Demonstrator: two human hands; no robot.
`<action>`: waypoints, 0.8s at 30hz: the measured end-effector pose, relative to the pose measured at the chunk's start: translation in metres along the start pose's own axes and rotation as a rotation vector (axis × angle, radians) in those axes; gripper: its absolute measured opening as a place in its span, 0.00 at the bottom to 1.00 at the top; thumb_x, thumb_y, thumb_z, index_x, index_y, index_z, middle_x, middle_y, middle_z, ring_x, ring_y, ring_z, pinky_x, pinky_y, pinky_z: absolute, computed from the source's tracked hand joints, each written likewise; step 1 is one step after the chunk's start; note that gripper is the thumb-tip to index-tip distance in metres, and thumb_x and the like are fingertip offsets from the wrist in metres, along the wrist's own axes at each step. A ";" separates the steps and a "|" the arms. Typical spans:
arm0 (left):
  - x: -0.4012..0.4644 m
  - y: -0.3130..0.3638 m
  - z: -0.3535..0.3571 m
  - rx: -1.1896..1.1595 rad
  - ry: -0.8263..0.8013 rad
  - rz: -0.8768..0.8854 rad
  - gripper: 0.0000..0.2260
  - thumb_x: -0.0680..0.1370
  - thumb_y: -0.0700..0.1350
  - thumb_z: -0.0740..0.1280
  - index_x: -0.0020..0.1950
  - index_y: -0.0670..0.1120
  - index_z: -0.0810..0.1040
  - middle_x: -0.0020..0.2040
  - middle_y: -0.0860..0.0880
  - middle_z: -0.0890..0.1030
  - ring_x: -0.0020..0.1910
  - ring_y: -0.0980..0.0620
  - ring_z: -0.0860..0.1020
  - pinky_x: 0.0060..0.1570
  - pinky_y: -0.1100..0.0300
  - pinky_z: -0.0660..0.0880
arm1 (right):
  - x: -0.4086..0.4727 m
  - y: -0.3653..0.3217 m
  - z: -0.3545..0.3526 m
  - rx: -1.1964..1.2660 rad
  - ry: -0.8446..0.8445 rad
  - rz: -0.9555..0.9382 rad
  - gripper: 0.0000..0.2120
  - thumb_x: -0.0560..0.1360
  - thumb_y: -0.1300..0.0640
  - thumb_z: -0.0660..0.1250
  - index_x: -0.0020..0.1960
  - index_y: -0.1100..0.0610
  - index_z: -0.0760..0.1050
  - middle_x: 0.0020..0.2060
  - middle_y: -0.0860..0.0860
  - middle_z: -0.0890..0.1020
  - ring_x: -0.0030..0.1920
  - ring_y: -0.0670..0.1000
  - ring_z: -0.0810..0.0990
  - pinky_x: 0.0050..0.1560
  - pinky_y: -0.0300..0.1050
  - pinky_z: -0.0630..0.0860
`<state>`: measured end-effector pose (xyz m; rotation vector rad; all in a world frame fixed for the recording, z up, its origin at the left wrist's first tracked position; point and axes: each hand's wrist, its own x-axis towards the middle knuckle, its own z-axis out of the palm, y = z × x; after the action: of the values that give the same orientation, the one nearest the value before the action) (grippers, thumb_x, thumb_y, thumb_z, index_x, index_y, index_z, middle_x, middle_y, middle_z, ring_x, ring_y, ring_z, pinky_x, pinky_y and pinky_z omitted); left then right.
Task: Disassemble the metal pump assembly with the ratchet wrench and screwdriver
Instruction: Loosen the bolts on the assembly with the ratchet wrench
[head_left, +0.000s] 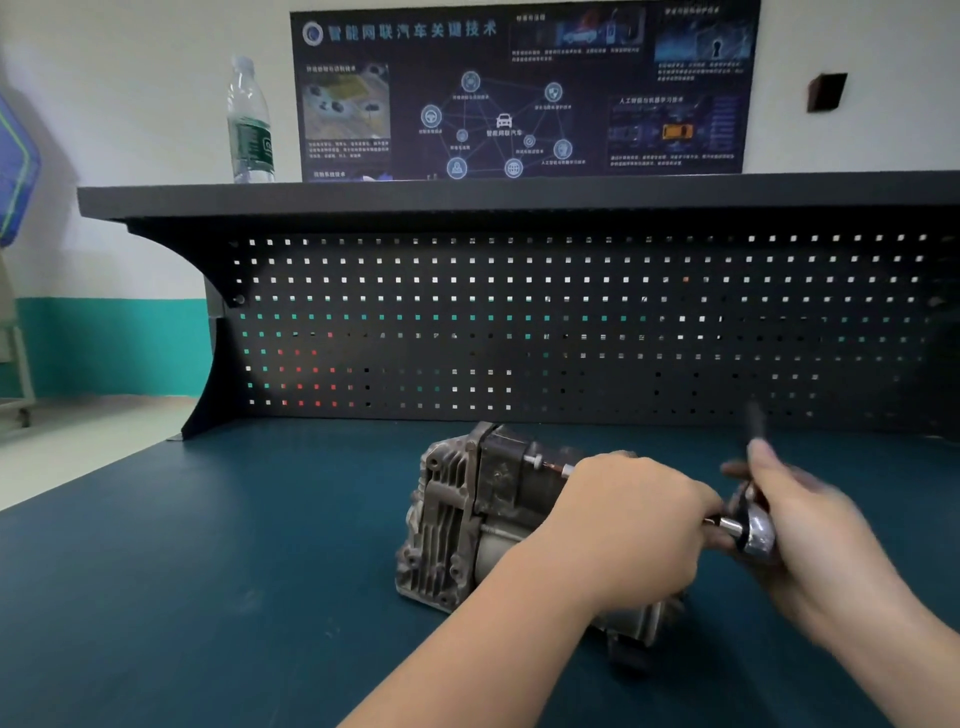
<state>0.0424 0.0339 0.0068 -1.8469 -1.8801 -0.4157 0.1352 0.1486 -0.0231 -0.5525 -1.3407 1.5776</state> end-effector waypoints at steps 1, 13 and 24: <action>0.000 0.000 -0.001 -0.008 -0.010 0.004 0.10 0.80 0.53 0.58 0.53 0.52 0.78 0.48 0.51 0.82 0.48 0.47 0.77 0.50 0.55 0.67 | -0.002 -0.002 0.000 -0.102 0.032 -0.218 0.14 0.80 0.46 0.59 0.42 0.52 0.76 0.23 0.49 0.74 0.23 0.49 0.71 0.28 0.42 0.72; -0.001 0.002 -0.004 -0.040 -0.016 -0.042 0.10 0.80 0.52 0.59 0.53 0.54 0.79 0.45 0.51 0.82 0.44 0.45 0.75 0.38 0.56 0.66 | 0.000 -0.003 -0.001 -0.018 -0.006 0.035 0.14 0.79 0.48 0.63 0.44 0.59 0.76 0.22 0.51 0.71 0.20 0.49 0.67 0.22 0.39 0.67; 0.000 0.005 0.002 0.030 0.044 0.002 0.07 0.79 0.49 0.61 0.48 0.52 0.78 0.42 0.51 0.80 0.43 0.48 0.77 0.45 0.58 0.63 | -0.012 -0.006 0.001 -0.120 0.079 -0.243 0.14 0.78 0.45 0.61 0.39 0.52 0.74 0.23 0.51 0.75 0.23 0.50 0.72 0.24 0.40 0.70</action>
<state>0.0467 0.0348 0.0046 -1.8053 -1.8454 -0.4228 0.1421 0.1372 -0.0198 -0.4985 -1.3929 1.2733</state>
